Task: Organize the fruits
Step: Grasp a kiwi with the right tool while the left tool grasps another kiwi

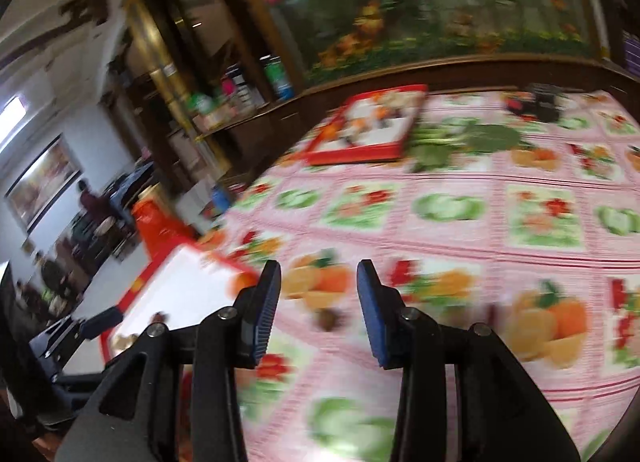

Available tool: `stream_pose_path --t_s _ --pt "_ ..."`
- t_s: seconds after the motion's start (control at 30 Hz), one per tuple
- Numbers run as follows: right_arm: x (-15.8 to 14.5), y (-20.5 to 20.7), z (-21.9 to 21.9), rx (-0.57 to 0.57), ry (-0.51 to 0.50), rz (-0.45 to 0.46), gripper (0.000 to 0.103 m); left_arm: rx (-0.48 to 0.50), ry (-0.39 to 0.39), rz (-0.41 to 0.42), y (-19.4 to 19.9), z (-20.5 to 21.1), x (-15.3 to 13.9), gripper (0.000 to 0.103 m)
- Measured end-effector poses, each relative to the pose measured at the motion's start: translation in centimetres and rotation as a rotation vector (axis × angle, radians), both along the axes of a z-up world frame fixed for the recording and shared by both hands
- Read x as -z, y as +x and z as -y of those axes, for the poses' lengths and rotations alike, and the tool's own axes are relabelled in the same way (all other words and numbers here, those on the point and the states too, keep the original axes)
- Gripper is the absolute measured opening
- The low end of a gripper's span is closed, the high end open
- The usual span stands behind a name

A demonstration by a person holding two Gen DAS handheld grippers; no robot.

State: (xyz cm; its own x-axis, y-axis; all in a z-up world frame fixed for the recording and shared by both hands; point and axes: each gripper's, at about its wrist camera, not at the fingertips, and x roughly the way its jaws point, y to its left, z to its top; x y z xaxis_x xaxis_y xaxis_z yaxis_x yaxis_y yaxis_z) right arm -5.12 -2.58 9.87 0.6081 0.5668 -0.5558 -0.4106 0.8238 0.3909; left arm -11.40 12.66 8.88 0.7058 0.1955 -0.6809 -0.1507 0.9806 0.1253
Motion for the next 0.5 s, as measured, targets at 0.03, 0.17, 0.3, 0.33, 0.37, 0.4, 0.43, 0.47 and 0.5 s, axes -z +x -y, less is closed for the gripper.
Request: stream_pose_path --t_s 0.03,0.17,0.3,0.33,0.37,0.4,0.43,0.47,0.5 --pt "0.1 0.4 1.6 0.03 -0.008 -0.006 0.041 0.026 -0.005 -0.004 0.3 0.7 0.1 0.071" --pt "1.3 1.9 5.6 0.092 -0.071 -0.07 0.041 0.148 -0.025 -0.009 1.8 4.0 0.5 0.071" --pt "3.6 3.6 7.9 0.115 -0.035 -0.217 0.041 0.232 -0.042 -0.043 3.7 6.4 1.7 0.071" --pt "3.9 3.9 8.0 0.112 -0.025 -0.234 0.041 0.238 -0.052 -0.055 4.1 6.6 2.0 0.071" --pt "4.2 4.1 8.0 0.105 -0.011 -0.246 0.041 0.243 -0.062 -0.062 4.4 6.7 2.3 0.071" --pt "4.3 4.1 7.8 0.091 0.003 -0.255 0.041 0.25 -0.067 -0.068 4.6 6.9 2.6 0.071" --pt "4.5 4.1 7.4 0.067 0.019 -0.265 0.041 0.251 -0.065 -0.073 4.8 6.9 2.9 0.071" --pt "4.8 4.1 6.9 0.041 0.036 -0.277 0.041 0.246 -0.062 -0.077 4.9 6.9 3.2 0.071" --pt "5.1 4.2 6.5 0.023 0.049 -0.29 0.041 0.238 -0.066 -0.086 5.2 6.6 3.5 0.07"
